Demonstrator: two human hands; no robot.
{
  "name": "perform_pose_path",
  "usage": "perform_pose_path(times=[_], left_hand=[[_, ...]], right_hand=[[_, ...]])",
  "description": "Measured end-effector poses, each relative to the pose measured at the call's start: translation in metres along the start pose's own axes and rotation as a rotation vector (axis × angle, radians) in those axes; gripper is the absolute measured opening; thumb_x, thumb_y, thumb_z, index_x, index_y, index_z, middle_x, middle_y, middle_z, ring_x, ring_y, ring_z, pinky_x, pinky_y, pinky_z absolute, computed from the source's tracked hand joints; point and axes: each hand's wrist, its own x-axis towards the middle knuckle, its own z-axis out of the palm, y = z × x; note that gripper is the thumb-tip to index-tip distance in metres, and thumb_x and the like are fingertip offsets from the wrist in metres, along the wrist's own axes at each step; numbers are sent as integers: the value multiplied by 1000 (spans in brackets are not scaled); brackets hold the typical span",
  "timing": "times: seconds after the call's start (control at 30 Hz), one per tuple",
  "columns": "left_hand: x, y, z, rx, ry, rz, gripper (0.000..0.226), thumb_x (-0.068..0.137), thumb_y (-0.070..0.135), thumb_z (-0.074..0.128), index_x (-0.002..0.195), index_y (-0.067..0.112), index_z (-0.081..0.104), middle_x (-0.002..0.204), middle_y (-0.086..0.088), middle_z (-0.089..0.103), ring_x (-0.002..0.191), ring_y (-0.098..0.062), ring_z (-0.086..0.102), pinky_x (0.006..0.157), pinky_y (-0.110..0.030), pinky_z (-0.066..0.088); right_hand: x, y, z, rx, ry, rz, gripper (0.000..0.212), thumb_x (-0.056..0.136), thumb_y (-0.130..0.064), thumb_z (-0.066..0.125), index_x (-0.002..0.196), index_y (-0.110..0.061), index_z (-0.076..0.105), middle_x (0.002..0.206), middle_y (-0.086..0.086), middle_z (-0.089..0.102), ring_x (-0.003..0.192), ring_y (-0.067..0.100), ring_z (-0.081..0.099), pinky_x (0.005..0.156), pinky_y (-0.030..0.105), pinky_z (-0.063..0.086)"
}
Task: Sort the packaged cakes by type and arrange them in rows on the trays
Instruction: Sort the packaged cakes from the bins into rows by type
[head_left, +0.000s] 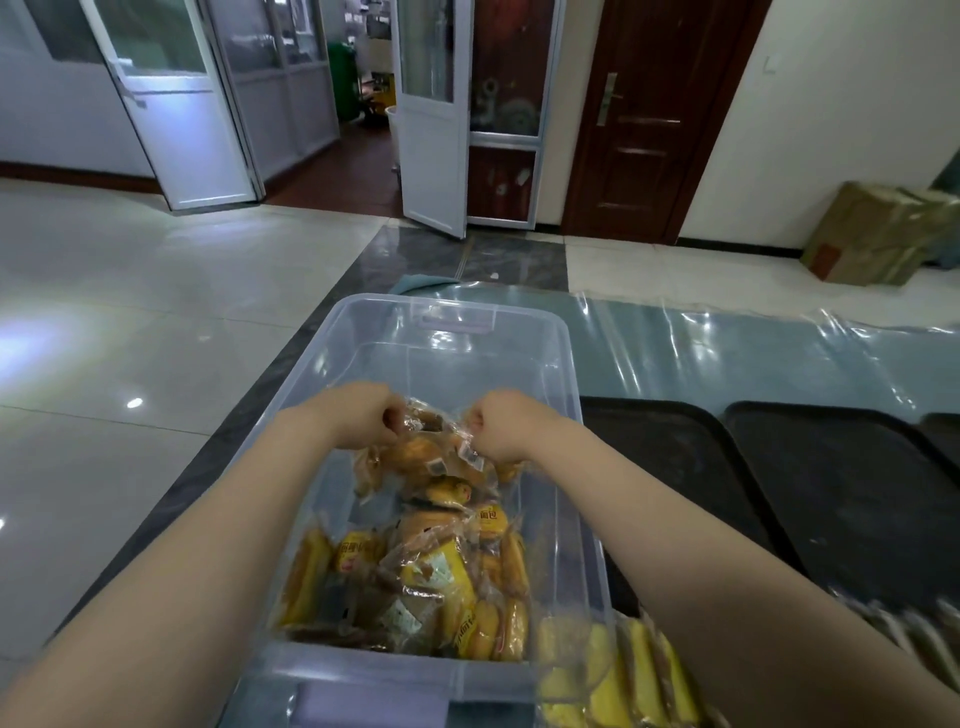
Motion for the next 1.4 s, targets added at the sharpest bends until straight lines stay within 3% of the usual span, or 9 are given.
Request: perform_pose_path(times=[0.07,0.17,0.37,0.53,0.67,0.77,0.93,1.27,1.4], left_hand=[[-5,6,-7,-17,41,4,19,87,23,69,76,33,57,87,9,60,84,-11,58,70,-24,41],[-12,17,-15,-42,118,0,20,87,24,69,75,34,57,85,12,60,82,-9,58,68,-24,41],[-35,49,-24,-104,317,6,16,89,23,69,78,30,61,80,11,61,76,-6,57,63,-22,42],[-52,86,-31,-132,502,8,6,91,18,66,86,21,66,84,8,62,77,-9,57,67,-27,47],[-62,118,-37,-129,644,42,5,91,18,65,87,20,65,81,12,54,72,-4,49,58,-17,32],[-66,145,-39,-117,699,89,5,91,19,66,87,23,64,82,12,54,74,-5,49,60,-20,37],[-70,200,-35,-97,721,191,3,91,19,65,90,21,65,87,8,57,80,-10,52,65,-19,39],[-52,332,14,-120,673,281,7,90,20,66,87,23,60,88,10,54,80,-10,52,68,-27,44],[-49,388,48,-141,623,267,7,90,23,65,90,27,59,90,14,52,77,0,50,64,-14,37]], right_hand=[[-10,2,-6,44,52,-1,8,91,-15,59,84,-12,59,85,4,58,80,22,55,63,27,42],[-24,8,-13,83,156,2,11,92,-21,58,95,-12,63,95,5,62,88,23,59,73,33,50],[-54,19,-24,142,397,-7,10,97,-25,52,91,-19,58,84,-2,61,77,16,58,57,27,44],[-88,33,-35,319,579,-27,8,100,-24,51,100,-21,58,85,-4,61,75,12,59,66,33,53],[-113,53,-38,503,692,-48,9,100,-20,52,97,-28,55,94,-10,59,77,8,61,66,24,53],[-129,73,-38,663,745,-43,17,99,-21,54,90,-35,53,97,-13,59,86,14,66,78,38,60],[-166,114,-39,690,770,-10,19,99,-22,56,88,-37,52,101,-13,61,84,12,69,79,38,61],[-258,232,-21,859,708,88,21,96,-16,59,85,-34,60,85,-6,68,80,18,70,77,48,60],[-296,284,-4,944,633,141,20,94,-14,61,85,-32,63,88,-4,69,84,19,69,80,50,59]])
